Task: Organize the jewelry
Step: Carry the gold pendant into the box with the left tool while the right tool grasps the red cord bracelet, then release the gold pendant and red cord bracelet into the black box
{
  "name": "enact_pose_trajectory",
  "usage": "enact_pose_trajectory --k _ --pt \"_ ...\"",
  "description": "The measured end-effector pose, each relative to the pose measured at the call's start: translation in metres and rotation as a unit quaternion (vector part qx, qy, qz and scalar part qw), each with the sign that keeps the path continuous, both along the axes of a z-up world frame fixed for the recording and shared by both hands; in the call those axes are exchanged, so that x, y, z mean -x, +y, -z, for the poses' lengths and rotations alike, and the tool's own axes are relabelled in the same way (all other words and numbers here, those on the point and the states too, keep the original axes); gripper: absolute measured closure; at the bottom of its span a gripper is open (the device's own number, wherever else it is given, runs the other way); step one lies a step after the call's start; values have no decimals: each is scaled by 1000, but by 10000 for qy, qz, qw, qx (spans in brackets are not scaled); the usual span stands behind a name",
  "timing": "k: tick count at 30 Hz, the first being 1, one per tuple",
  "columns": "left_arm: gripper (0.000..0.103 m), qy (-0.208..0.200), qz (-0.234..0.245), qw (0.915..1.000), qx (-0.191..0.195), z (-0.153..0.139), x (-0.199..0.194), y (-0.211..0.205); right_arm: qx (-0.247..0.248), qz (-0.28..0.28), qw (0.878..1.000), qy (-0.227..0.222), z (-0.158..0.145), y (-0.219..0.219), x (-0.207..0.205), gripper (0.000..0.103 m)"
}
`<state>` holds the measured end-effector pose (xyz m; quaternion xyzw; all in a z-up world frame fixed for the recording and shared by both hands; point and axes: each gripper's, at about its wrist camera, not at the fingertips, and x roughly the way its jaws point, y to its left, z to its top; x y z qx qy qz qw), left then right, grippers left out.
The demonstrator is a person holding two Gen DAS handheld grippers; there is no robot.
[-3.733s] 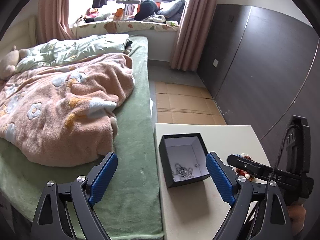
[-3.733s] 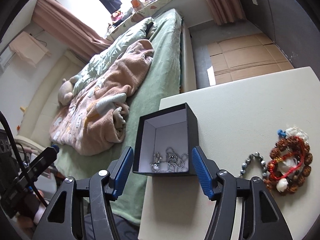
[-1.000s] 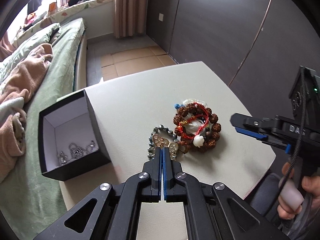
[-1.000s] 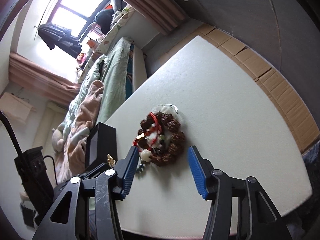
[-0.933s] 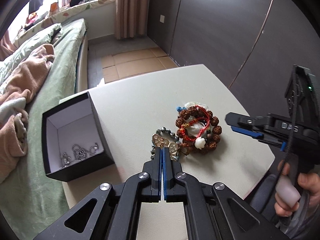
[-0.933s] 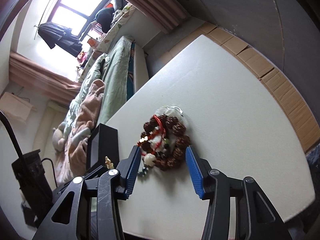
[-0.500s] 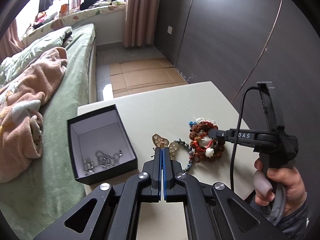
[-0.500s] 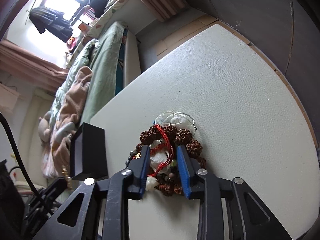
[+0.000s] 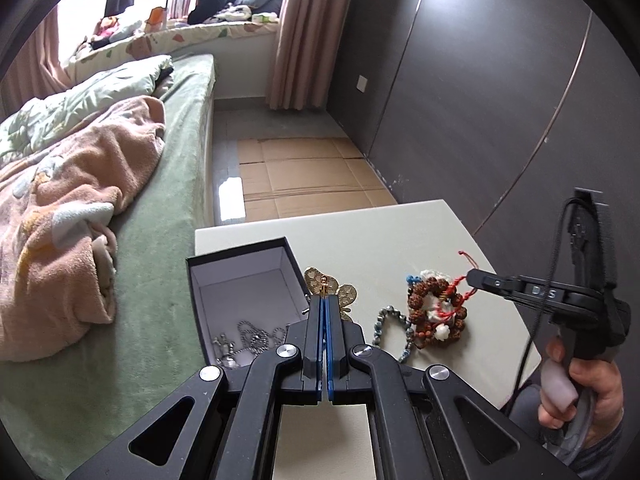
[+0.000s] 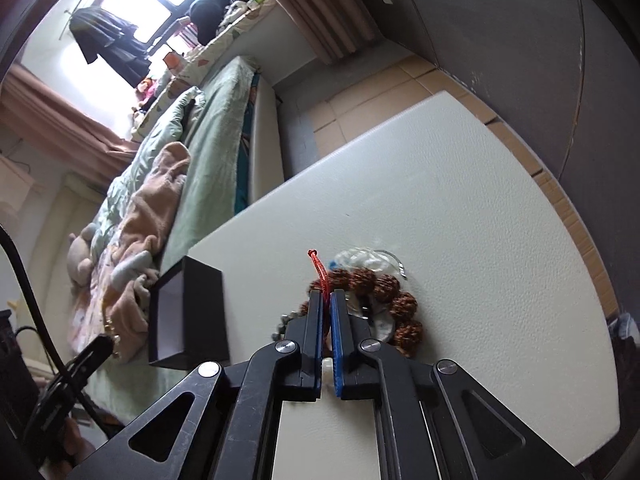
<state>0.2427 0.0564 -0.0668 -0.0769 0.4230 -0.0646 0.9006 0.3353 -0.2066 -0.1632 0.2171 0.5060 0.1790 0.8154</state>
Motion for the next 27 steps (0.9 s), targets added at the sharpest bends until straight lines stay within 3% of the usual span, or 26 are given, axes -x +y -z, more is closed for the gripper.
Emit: enact_pose_trajectory --k 10,14,15,17,18,19,27 --pt "103 -13 -465 9988 144 -5 -17 29 -85 -346 9981 -507 -53 33 11 98" --pt "100 282 -660 9971 242 -1 -26 40 -124 -510 9967 -612 -65 50 13 98" --pt "93 349 -663 9967 325 1 -26 42 -121 -545 9965 -626 -67 55 13 98" --pt "67 365 -666 9962 432 3 -24 47 -128 -620 9960 -634 -69 64 12 98" --pt "43 287 -734 9961 395 2 -20 50 -148 -660 9957 -628 -70 69 12 98" --pt "31 201 -790 9960 368 0 -16 51 -171 -715 9954 -619 -70 75 12 98" --pt "31 82 -1002 9946 267 -8 2 76 -284 -1023 9928 -551 -68 116 10 98"
